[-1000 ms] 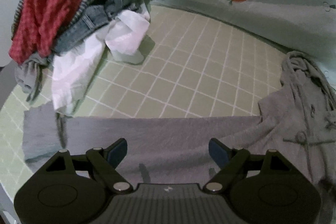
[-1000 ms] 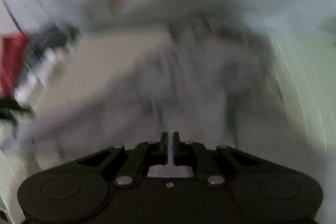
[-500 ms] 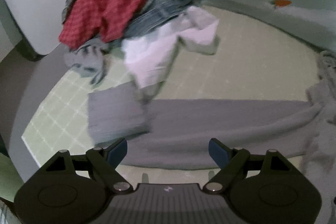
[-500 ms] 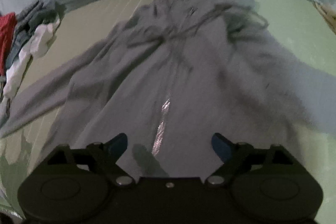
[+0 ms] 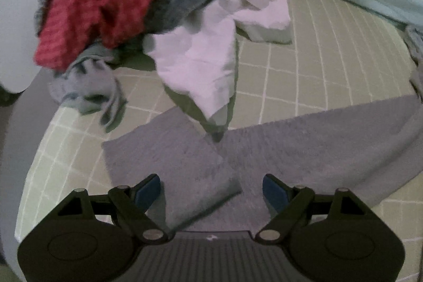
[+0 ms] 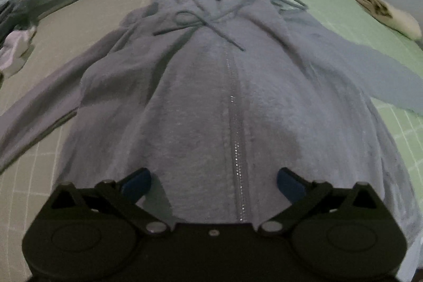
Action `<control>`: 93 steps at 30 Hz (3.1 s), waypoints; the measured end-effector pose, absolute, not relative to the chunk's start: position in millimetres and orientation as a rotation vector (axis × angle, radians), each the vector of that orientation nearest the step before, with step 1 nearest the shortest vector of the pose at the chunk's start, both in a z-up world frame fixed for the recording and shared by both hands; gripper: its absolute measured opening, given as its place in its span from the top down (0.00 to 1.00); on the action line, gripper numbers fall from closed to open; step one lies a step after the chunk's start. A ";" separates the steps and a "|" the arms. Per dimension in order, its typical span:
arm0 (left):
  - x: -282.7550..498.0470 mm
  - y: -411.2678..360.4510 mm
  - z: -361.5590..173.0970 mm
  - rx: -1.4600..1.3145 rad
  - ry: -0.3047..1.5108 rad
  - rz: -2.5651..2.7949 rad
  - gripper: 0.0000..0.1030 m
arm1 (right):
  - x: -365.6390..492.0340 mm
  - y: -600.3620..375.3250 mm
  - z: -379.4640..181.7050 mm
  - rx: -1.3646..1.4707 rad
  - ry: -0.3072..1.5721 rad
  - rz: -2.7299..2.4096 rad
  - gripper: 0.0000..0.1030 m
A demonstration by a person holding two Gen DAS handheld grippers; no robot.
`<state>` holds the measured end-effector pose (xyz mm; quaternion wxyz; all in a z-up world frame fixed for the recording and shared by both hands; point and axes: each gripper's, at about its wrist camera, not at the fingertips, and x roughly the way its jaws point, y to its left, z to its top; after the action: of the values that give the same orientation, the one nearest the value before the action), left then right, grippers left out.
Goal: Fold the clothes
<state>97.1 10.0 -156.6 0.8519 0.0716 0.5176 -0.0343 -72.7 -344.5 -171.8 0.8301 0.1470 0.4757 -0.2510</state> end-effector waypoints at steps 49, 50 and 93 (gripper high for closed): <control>75.4 195.3 -139.5 -0.301 0.884 0.444 0.88 | -66.7 -348.3 -169.3 0.367 0.972 -0.663 0.00; 74.3 195.3 -141.1 -0.305 0.898 0.446 0.86 | -67.0 -350.5 -169.0 0.366 0.973 -0.657 0.00; -114.7 -286.1 -36.8 0.060 0.753 -0.189 0.15 | -277.8 -768.1 -175.7 0.345 0.757 -0.950 0.00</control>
<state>-114.7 -286.1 -36.8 0.9252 0.0293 0.3671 -0.0921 -277.8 -768.1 -175.7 0.8072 0.1614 0.3538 -0.4442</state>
